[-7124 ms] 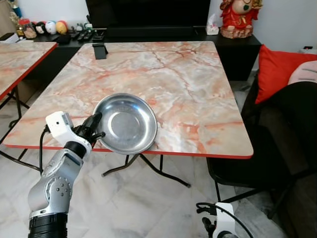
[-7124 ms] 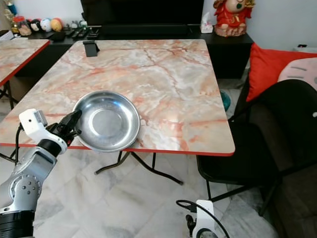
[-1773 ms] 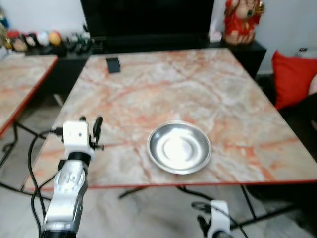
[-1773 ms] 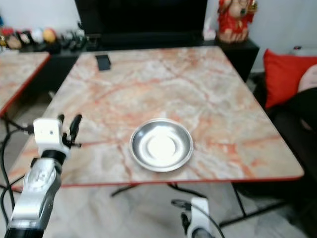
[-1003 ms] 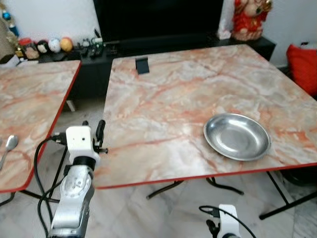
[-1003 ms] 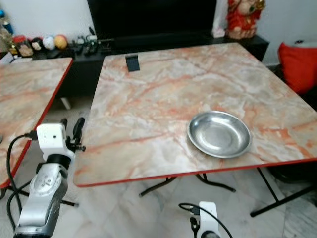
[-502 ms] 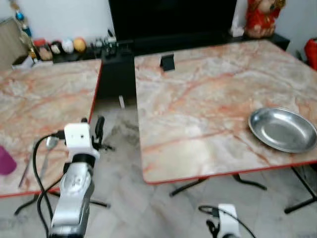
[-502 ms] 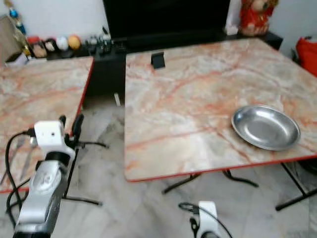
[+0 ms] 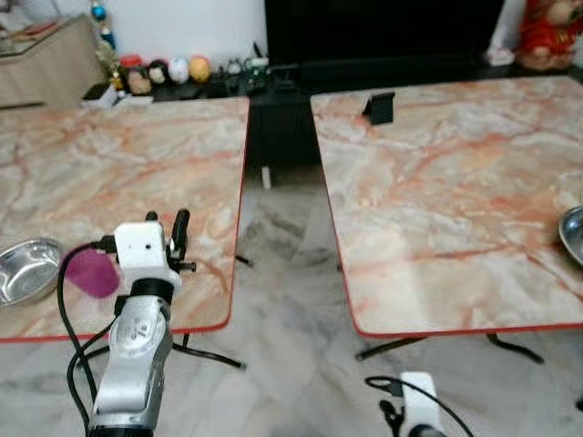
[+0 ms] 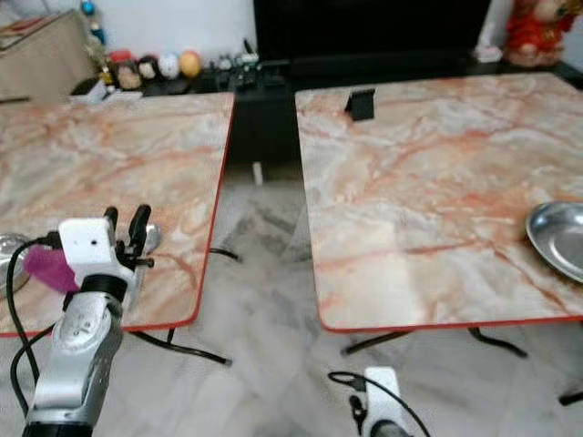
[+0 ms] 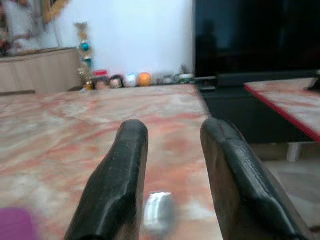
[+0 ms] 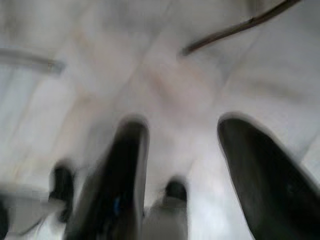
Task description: Setting the table
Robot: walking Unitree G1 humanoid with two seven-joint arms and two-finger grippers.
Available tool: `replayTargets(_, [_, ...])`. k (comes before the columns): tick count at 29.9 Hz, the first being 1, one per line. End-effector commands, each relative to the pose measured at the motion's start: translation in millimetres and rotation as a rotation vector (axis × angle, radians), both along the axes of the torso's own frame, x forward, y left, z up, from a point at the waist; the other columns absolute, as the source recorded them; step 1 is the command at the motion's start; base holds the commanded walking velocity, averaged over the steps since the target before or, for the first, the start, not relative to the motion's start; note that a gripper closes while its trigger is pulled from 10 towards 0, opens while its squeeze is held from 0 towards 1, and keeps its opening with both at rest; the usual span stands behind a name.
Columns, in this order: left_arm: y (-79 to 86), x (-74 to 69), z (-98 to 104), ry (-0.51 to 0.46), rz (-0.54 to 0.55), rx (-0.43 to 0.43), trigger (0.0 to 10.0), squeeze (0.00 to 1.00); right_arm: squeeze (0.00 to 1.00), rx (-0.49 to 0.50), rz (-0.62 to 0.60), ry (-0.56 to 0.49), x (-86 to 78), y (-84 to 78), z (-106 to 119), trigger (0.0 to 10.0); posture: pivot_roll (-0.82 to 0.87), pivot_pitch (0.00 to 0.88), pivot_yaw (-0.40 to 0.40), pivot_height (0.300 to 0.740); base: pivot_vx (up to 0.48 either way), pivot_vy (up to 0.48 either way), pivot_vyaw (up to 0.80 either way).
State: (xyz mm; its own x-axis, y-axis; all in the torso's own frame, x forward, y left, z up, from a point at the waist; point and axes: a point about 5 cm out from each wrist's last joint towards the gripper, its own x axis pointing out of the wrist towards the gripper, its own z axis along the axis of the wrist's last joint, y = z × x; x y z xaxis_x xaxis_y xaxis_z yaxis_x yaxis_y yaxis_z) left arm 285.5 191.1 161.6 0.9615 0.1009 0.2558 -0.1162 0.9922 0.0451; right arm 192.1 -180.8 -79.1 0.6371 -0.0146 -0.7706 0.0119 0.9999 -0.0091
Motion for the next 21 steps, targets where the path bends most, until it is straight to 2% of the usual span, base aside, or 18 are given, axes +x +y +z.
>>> replayTargets(1, [5.1, -1.0, 4.6, -0.01, 0.021, 0.012, 10.0, 0.0, 0.0, 0.017, 0.015, 0.001, 0.7, 8.0, -0.5, 10.0, -0.04, 0.0, 0.033, 0.74, 0.0, 0.0, 0.0])
replayTargets(10, [6.5, -0.2, 8.0, -0.022, 0.031, 0.007, 10.0, 0.0, 0.0, 0.013, 0.024, 0.0, 1.7, 8.5, 0.0, 10.0, -0.04, 0.0, 0.035, 0.74, 0.0, 0.052, 0.0])
replayTargets(12, [6.6, -0.1, 9.2, -0.026, 0.032, 0.006, 10.0, 0.0, 0.0, 0.006, 0.035, 0.0, 2.1, 8.5, 0.2, 10.0, -0.04, 0.0, 0.035, 0.74, 0.0, 0.469, 0.48])
replayTargets(17, [8.6, 0.6, 13.5, -0.039, 0.038, 0.003, 10.0, 0.0, 0.0, 0.01, 0.038, 0.001, 2.3, 9.1, 0.2, 10.0, -0.03, 0.0, 0.034, 0.74, 0.0, 0.0, 0.8])
replayTargets(21, [8.9, 1.2, 16.4, -0.048, 0.04, 0.001, 10.0, 0.0, 0.0, 0.02, 0.024, -0.001, 2.1, 9.0, 0.2, 10.0, -0.03, 0.0, 0.034, 0.74, 0.0, 0.231, 0.12])
